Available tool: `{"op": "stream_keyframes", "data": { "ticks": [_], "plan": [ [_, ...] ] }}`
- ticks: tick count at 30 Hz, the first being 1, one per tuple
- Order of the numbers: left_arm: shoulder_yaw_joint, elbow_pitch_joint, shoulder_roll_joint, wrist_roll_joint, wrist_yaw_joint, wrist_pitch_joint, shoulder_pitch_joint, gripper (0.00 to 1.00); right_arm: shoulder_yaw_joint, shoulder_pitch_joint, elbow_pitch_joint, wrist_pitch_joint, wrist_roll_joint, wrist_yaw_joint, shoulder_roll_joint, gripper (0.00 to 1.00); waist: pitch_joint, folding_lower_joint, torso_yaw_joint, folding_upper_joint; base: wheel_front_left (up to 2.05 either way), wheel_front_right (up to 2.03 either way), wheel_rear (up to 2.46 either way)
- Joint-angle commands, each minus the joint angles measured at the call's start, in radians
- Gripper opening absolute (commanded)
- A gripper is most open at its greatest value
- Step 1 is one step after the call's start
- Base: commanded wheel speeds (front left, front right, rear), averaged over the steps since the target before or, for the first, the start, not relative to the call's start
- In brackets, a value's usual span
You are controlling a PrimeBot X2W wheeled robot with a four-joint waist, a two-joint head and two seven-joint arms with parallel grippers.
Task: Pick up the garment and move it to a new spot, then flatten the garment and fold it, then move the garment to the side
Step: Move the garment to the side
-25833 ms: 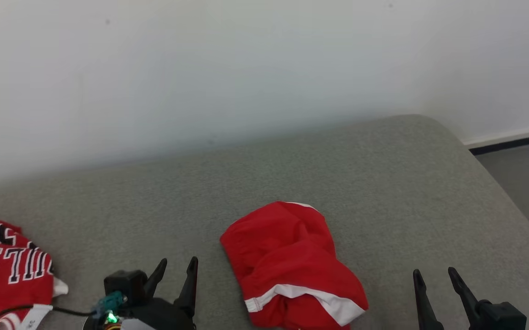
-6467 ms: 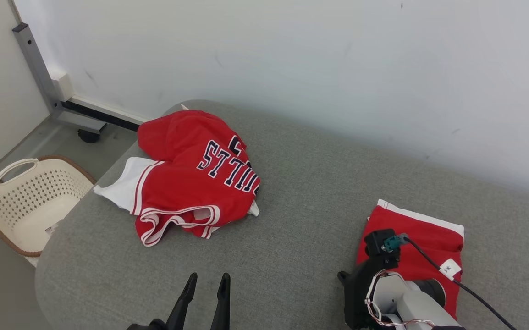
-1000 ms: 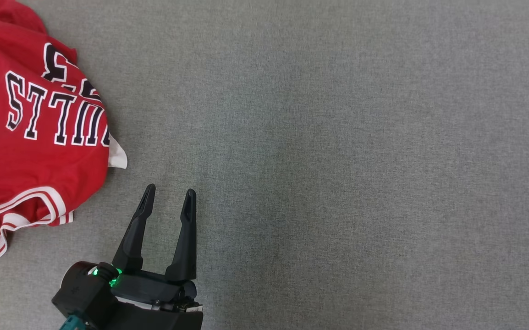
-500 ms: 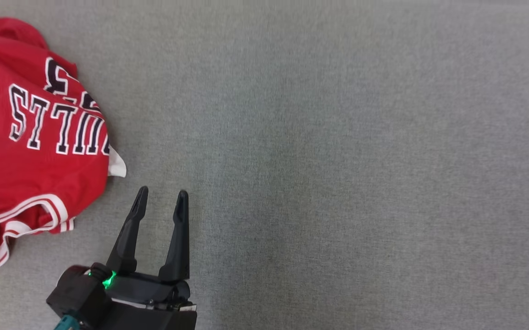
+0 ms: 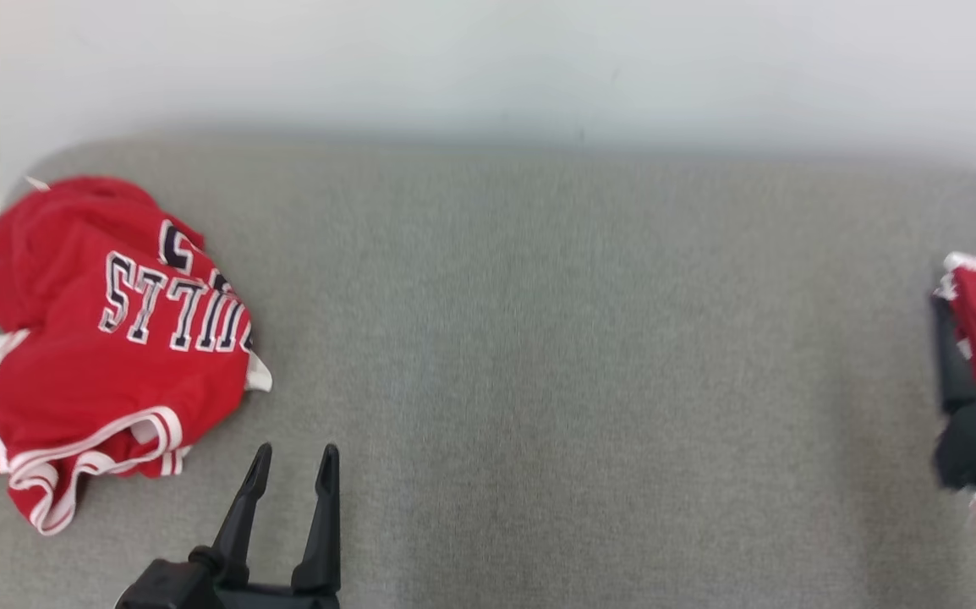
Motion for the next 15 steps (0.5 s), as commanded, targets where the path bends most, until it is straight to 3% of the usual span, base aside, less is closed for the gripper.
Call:
{"op": "stream_keyframes", "data": {
  "ticks": [1,9,15],
  "plan": [
    [0.01,0.012,0.004,0.02,0.0,-0.003,0.027,1.0,0.011,0.058,-0.039,-0.021,0.007,-0.002,0.042,1.0,-0.147,0.0003,-0.008,0.0001,0.0,0.0,0.0],
    [0.002,0.028,0.006,0.076,-0.002,-0.003,0.054,1.0,-0.052,0.235,-0.145,-0.081,0.093,-0.002,0.273,1.0,-0.244,0.0003,0.016,0.0001,0.0,0.0,0.0],
    [0.011,0.041,-0.001,0.067,-0.003,-0.003,0.073,1.0,-0.062,0.308,-0.134,-0.117,0.136,-0.002,0.339,1.0,-0.271,0.0003,0.019,0.0001,0.0,0.0,0.0]
  ]
}}
